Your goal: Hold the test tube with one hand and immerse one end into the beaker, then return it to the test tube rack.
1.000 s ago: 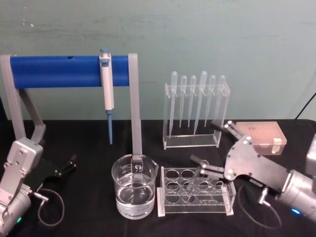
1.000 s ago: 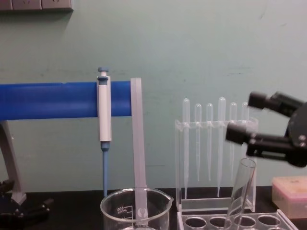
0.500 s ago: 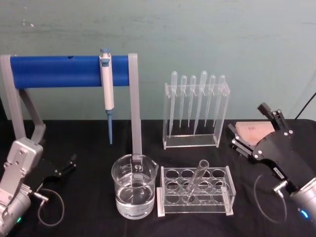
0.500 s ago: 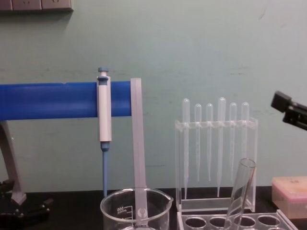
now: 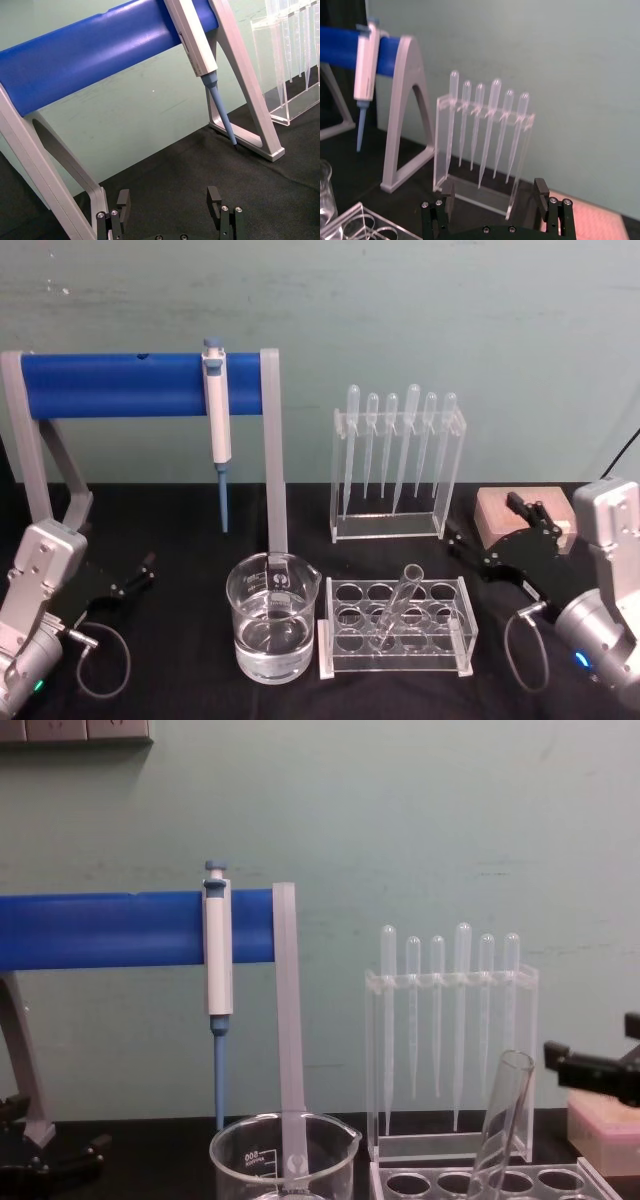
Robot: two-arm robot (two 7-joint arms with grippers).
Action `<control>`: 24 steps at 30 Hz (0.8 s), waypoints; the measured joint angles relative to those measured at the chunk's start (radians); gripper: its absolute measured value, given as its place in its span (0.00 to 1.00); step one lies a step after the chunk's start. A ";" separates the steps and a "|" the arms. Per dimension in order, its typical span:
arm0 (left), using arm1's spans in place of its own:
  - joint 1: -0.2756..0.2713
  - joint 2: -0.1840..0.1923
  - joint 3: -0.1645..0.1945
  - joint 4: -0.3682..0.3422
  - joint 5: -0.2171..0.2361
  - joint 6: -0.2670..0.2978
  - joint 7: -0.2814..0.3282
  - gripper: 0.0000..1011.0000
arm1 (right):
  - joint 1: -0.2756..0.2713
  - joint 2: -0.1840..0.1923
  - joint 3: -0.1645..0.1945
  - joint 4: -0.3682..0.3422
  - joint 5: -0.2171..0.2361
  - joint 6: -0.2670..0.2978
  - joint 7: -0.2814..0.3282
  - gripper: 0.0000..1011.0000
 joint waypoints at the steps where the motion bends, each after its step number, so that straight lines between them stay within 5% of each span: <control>1: 0.000 0.000 0.000 0.000 0.000 0.000 0.000 0.99 | 0.012 -0.006 -0.005 0.016 -0.002 0.016 0.009 0.99; 24: 0.000 0.000 0.000 0.000 0.000 0.000 0.000 0.99 | 0.032 -0.033 -0.007 0.067 -0.013 0.029 0.047 0.99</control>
